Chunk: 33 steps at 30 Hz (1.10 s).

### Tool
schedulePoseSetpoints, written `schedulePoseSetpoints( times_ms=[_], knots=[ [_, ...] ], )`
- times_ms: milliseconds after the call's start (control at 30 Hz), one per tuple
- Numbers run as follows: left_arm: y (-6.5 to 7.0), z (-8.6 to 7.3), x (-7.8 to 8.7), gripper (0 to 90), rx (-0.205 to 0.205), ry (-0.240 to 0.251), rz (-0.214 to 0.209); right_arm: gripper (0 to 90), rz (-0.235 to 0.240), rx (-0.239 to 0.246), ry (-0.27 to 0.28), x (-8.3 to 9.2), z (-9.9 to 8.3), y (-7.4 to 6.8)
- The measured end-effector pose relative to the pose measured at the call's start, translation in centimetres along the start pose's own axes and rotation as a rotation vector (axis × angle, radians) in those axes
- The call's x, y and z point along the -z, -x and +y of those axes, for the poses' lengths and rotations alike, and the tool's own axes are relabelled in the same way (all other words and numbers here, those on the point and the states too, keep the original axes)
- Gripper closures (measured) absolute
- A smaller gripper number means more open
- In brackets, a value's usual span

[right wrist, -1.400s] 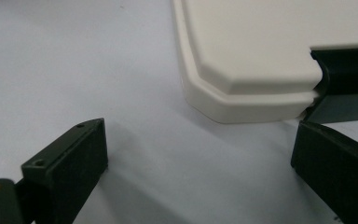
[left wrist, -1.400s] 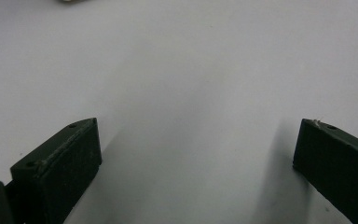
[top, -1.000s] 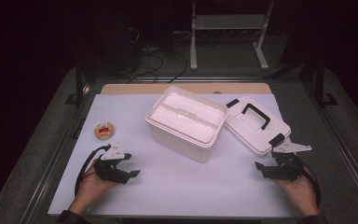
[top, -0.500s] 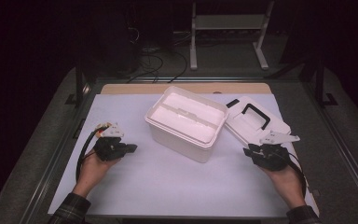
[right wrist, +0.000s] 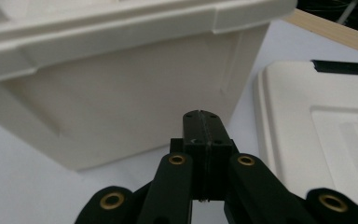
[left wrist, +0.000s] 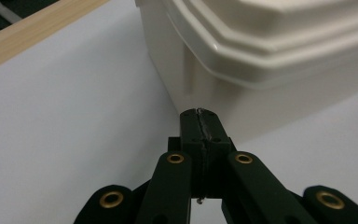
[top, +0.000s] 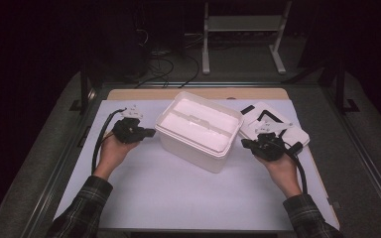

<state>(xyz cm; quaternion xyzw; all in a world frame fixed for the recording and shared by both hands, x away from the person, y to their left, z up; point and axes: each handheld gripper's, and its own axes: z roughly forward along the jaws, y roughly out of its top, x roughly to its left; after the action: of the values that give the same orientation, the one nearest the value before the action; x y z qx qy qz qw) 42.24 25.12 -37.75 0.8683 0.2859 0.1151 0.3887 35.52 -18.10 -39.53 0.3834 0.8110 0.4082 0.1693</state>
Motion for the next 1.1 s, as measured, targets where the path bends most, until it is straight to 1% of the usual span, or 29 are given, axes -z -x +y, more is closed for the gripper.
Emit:
schedulePoseSetpoints(
  times_ms=[67, 100, 133, 267, 300, 333, 367, 400, 467, 533, 600, 667, 700, 767, 800, 833, 867, 900, 933, 967, 1100],
  knots=[
    [-0.1, 0.2, -0.3, 89.7, -0.004, 0.006, 0.002, 89.9, 0.002, 0.002, 0.002, -0.2, 0.1, 0.0],
    [-0.5, 0.5, -0.9, 89.7, -0.003, 0.008, -0.006, 89.9, 0.015, 0.005, -0.003, -0.8, 0.5, -0.1],
    [-0.5, 0.6, -1.1, 89.7, -0.001, 0.009, -0.009, 89.9, 0.016, 0.012, -0.003, -1.0, 0.6, -0.2],
    [-0.8, 0.6, -1.5, 89.6, 0.004, 0.01, -0.013, 89.9, 0.027, 0.022, -0.001, -1.5, 1.0, -0.5],
    [-1.1, 0.5, -1.5, 89.6, 0.01, 0.024, -0.029, 89.9, 0.025, 0.028, -0.005, -1.5, 1.1, -0.5],
    [-1.2, 0.5, -1.5, 89.5, -0.001, 0.022, -0.009, 89.9, 0.026, 0.027, -0.003, -1.5, 1.0, -0.4],
    [-1.2, 0.5, -1.5, 89.6, -0.001, 0.022, -0.009, 89.9, 0.026, 0.027, -0.003, -1.5, 1.0, -0.4],
    [-1.6, 0.5, -1.4, 89.6, 0.002, 0.024, 0.012, 89.9, 0.03, 0.021, -0.001, -1.5, 1.0, -0.4],
    [-2.2, 0.6, -1.2, 89.5, 0.028, 0.057, 0.007, 89.9, 0.028, 0.023, -0.006, -1.5, 1.0, -0.4],
    [-2.5, 0.8, -1.3, 89.6, 0.031, 0.046, -0.004, 90.0, 0.025, 0.025, -0.007, -1.5, 1.0, -0.5],
    [-2.5, 1.1, -1.7, 89.5, 0.022, 0.053, -0.034, 90.0, 0.028, 0.025, -0.005, -1.5, 1.0, -0.5],
    [-2.3, 1.4, -1.8, 89.6, 0.014, 0.056, -0.051, 90.0, 0.03, 0.022, -0.004, -1.5, 1.0, -0.6],
    [-2.3, 1.5, -1.8, 89.7, 0.007, 0.052, -0.046, 90.0, 0.032, 0.023, -0.004, -1.4, 1.0, -0.6],
    [-2.2, 1.5, -1.8, 89.7, 0.006, 0.05, -0.045, 90.0, 0.034, 0.023, -0.005, -1.4, 1.0, -0.6],
    [-2.3, 1.4, -1.8, 89.7, 0.011, 0.053, -0.053, 90.0, 0.036, 0.022, -0.005, -1.4, 1.0, -0.6],
    [-2.3, 1.3, -1.7, 89.8, 0.014, 0.052, -0.075, 90.0, 0.04, 0.03, -0.003, -1.3, 1.0, -0.7],
    [-2.3, 1.3, -1.7, 89.8, 0.014, 0.052, -0.075, 90.0, 0.04, 0.03, -0.003, -1.3, 1.0, -0.7],
    [-2.2, 1.2, -1.7, 89.8, 0.006, 0.049, -0.094, 90.0, 0.042, 0.028, -0.003, -1.2, 1.0, -0.8],
    [-1.7, 1.3, -1.6, 89.9, -0.017, 0.039, -0.109, 90.0, 0.056, 0.029, 0.0, -1.1, 1.0, -0.8],
    [-1.5, 1.4, -1.5, 89.9, -0.033, 0.027, -0.102, 90.0, 0.054, 0.028, 0.0, -1.0, 1.0, -0.9],
    [-0.9, 1.3, -1.1, 89.9, -0.045, 0.012, -0.111, 90.0, 0.059, 0.033, -0.001, -0.8, 0.9, -0.9]
  ],
)
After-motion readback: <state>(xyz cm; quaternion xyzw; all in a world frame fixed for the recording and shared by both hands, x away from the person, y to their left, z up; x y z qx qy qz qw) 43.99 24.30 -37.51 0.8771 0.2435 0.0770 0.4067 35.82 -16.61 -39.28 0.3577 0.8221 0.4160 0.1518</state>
